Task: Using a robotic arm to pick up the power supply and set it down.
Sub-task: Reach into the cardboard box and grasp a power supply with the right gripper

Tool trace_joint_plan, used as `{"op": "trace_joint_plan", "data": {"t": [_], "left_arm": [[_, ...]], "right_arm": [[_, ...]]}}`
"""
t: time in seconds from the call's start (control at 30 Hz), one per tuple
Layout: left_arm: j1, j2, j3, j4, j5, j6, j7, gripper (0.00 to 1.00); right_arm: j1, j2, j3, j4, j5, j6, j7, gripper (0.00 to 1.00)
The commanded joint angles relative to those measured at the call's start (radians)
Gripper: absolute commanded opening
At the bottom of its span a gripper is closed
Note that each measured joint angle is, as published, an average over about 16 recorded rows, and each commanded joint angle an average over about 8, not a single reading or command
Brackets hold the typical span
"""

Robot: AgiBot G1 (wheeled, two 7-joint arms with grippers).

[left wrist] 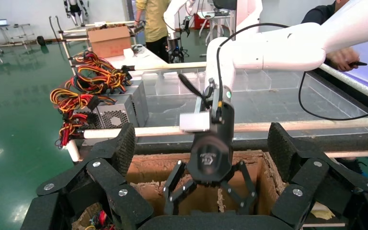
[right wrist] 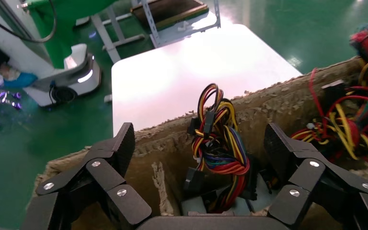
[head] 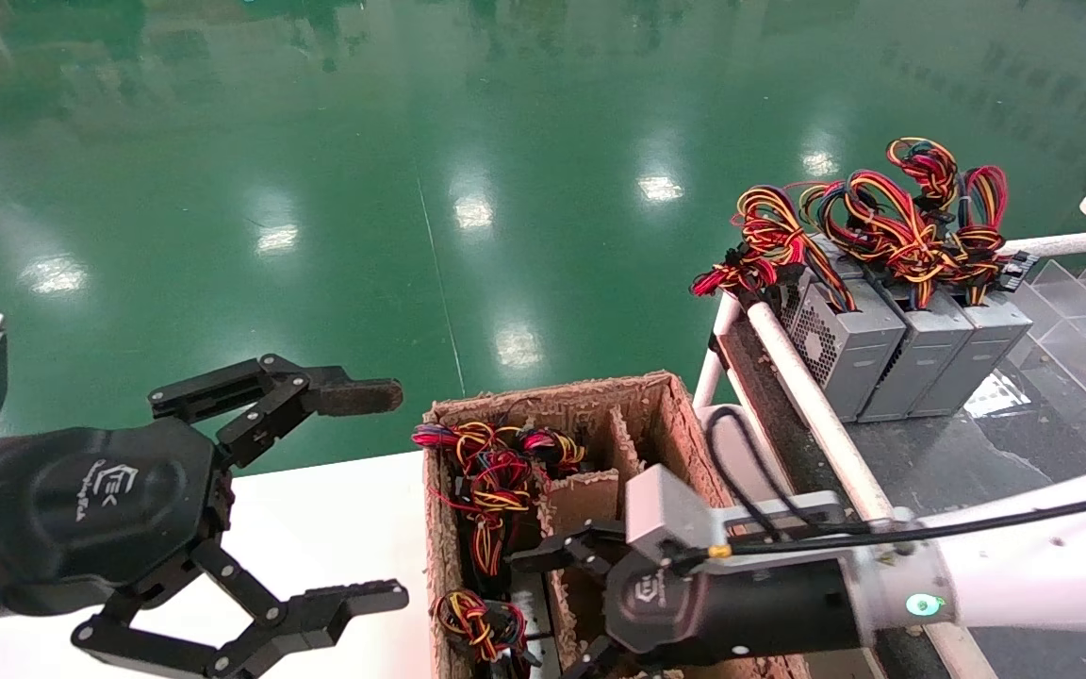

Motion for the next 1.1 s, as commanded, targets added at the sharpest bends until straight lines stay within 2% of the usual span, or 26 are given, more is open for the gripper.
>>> {"op": "trace_joint_plan", "data": {"t": [0.03, 0.5, 1.1], "left_arm": [[0.0, 0.0, 0.0, 0.0, 0.0, 0.0, 0.0, 1.0], [0.0, 0.0, 0.0, 0.0, 0.0, 0.0, 0.0, 1.0], [0.0, 0.0, 0.0, 0.0, 0.0, 0.0, 0.0, 1.0]], "right_arm": [[0.013, -0.027, -0.013, -0.029, -0.017, 0.001, -0.023, 0.0], [0.037, -0.086, -0.035, -0.109, -0.065, 0.038, -0.105, 0.0], [0.044, -0.1, -0.02, -0.183, -0.032, 0.01, -0.16, 0.0]]}}
